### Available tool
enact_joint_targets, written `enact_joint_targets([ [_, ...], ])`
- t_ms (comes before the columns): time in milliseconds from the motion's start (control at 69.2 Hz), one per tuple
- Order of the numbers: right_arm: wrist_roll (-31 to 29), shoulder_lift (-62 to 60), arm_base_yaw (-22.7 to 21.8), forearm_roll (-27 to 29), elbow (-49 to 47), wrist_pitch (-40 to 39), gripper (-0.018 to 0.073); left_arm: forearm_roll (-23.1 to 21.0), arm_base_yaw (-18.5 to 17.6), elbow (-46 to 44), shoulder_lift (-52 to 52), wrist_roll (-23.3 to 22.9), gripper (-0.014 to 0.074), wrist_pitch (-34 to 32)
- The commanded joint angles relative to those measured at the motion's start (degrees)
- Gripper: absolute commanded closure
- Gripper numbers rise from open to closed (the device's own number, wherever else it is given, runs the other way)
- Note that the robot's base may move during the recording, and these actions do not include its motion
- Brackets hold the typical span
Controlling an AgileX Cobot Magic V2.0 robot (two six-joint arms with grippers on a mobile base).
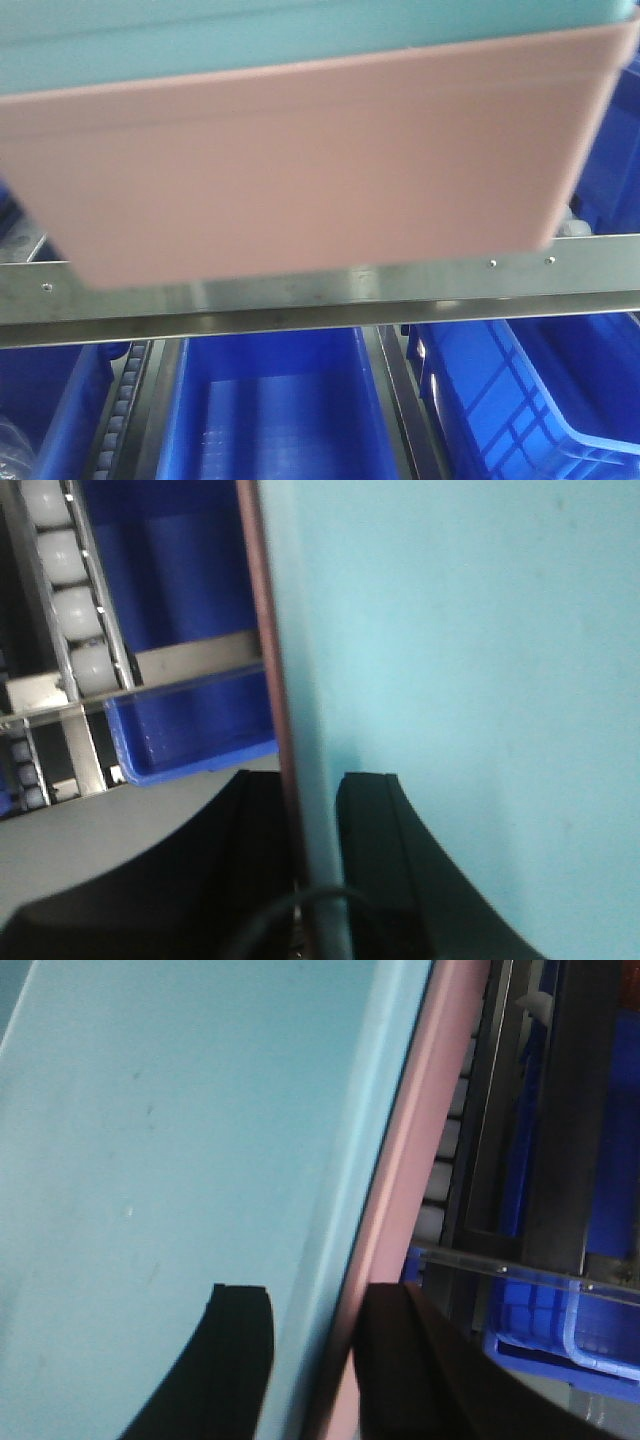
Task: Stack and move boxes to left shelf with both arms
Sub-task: 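Hold the stacked bins raised with both grippers as the base approaches the shelf, then lower the stacked bins with both grippers onto the shelf roller tracks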
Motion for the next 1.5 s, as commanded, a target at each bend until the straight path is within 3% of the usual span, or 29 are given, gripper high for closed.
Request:
enact_joint_targets([
  [0,-3.64,1.17,-0.37,1.1,-6.44,-5.82,0.0504,1.08,0.12,-6.26,0.57,1.26,0.0599,-8.31],
  [217,-6.41,11.49,-1.39,1.1,-18.19,-6.75,0.0504,1.92,3.25,-11.96,5.75,1.26,0.0599,-13.47],
  [521,-8.76,27.95,-1.39,1.05,-31.73,-13.3,0.0504,2.11,9.06,-12.07,12.65,1.26,0.0599,-30.41],
  [694,-8.8,34.16,-1.46,0.0,-33.17,-17.88,0.0504,3.08,9.89,-12.07,17.51,1.26,0.0599,-37.94],
  [897,-8.8,38.04,-1.46,-4.89,-33.22,-21.98,0.0504,3.68,9.89,-12.07,23.52,1.26,0.0599,-44.78],
  [1186,-8.8,38.93,-2.09,-6.68,-33.22,-22.83,0.05,3.68,10.28,-12.07,27.03,1.26,0.059,-45.62],
  [1273,-8.75,38.93,-2.48,-6.68,-33.22,-22.3,0.0442,4.67,11.01,-12.07,27.06,1.26,0.0526,-45.5],
  [1489,-8.75,38.93,-3.13,-6.68,-33.22,-22.23,0.0083,5.02,12.02,-12.07,27.06,1.26,0.0118,-45.38],
])
